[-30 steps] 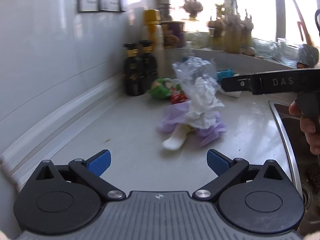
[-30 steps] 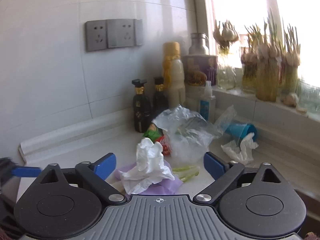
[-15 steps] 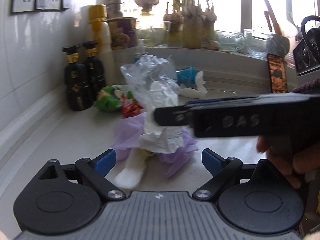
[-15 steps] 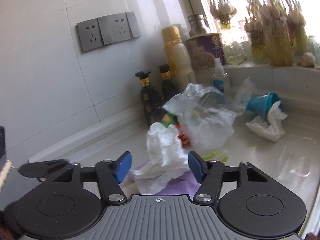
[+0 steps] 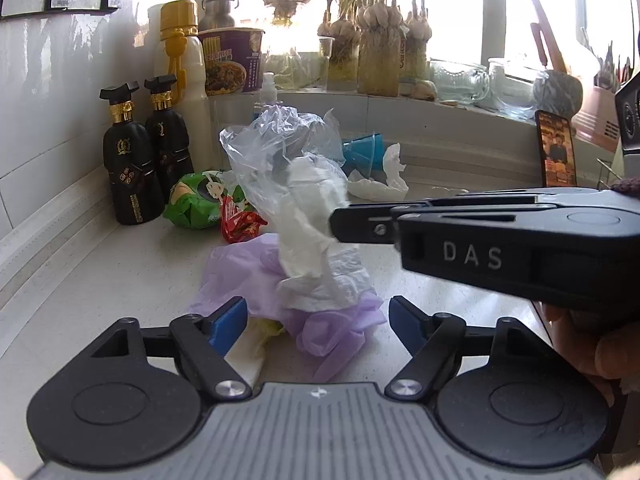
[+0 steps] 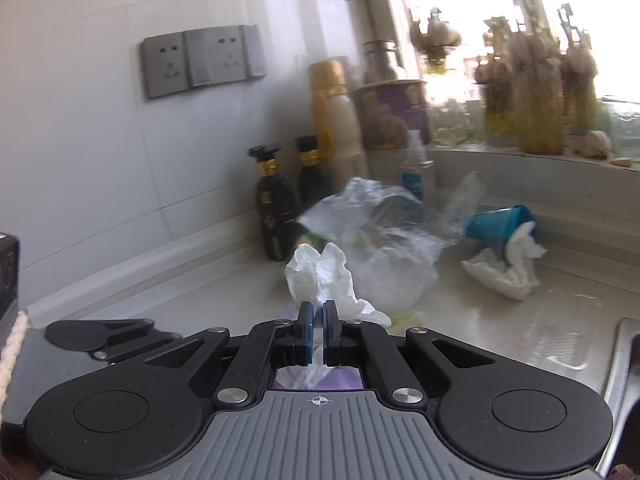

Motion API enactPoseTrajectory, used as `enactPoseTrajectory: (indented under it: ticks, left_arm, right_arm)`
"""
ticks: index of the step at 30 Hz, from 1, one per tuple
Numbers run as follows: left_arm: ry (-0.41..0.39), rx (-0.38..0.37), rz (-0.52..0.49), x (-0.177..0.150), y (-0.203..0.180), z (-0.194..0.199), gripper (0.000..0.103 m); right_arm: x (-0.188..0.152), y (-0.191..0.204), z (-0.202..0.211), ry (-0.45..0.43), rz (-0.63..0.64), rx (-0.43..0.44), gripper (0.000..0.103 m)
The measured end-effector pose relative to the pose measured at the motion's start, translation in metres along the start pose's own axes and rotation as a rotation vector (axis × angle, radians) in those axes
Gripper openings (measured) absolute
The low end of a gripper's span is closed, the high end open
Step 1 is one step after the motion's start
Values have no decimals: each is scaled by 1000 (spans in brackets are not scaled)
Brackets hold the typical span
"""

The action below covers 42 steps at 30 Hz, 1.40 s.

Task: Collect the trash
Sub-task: 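Close the right tool on the crumpled white tissue, then close the left tool on the purple bag while the right tool holds the tissue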

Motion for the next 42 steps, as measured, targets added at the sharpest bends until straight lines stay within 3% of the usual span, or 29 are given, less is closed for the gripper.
enactPoseTrajectory:
  ticks: [7,10,14,17,19,33,42]
  left_arm:
    - [-15,17,18,7,1,-2,63]
    - [-9,26,26,10,1,-5,56]
    - [21,57,37,9,4,-9,37]
    - [37,95,55,6,9,-10,10]
    - [36,105,81,5,13,-9,4]
    - [-33,157,104,22,18,20,0]
    - [-112,207,140,42,29,55,0]
  right_arm:
    - [6,-33,-1,18,-72,-124,2]
    - [3,-36,-2,28,-28,-164,2]
    - [-1,-38,-5,50,29,-208,2]
    - [-4,-41,-7,73,25,-215,2]
    - [-6,-43,-9,85,25,-223,2]
    - [-2,-36,-4,87,41,-191,2]
    - [14,-25,10,49,14,-124,2]
Point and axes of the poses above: each gripper's, at about its wrist camera, not at the fingertips, and z roughly against the way its jaws point, y to its left, x to its top, the point moved 9 cm from there along -z, roughly the way its jaws point, and after that the axes turned 10 degrees about -z, right-handed, at the moved point
